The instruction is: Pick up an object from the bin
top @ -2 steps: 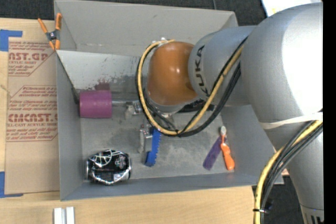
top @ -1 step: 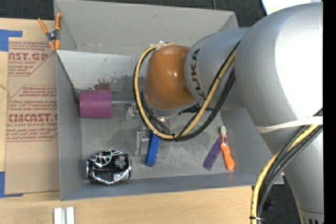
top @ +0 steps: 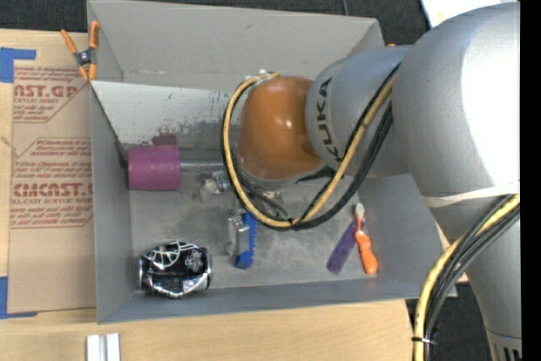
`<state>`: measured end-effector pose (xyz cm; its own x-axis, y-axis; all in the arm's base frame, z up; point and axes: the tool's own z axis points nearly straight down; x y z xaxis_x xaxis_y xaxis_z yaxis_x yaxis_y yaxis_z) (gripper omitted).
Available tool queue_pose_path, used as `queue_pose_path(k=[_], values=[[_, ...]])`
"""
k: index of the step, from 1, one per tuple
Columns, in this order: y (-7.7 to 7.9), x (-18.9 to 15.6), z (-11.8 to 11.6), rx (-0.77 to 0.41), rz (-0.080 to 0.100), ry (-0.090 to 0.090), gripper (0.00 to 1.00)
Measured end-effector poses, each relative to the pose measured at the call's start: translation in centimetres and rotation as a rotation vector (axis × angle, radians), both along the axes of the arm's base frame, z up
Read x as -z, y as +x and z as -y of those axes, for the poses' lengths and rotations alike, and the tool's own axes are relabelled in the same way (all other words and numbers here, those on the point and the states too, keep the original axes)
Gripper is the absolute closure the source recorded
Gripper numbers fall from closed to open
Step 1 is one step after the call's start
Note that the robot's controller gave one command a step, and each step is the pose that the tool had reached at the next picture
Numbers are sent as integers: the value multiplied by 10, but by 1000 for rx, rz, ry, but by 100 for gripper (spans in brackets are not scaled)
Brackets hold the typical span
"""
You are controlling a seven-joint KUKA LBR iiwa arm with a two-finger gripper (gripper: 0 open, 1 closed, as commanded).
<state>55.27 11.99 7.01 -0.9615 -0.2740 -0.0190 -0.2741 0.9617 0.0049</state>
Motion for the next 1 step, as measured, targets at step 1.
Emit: queue_pose_path(k=[1], values=[[-14, 0, -11, 75, -1, 2, 0]])
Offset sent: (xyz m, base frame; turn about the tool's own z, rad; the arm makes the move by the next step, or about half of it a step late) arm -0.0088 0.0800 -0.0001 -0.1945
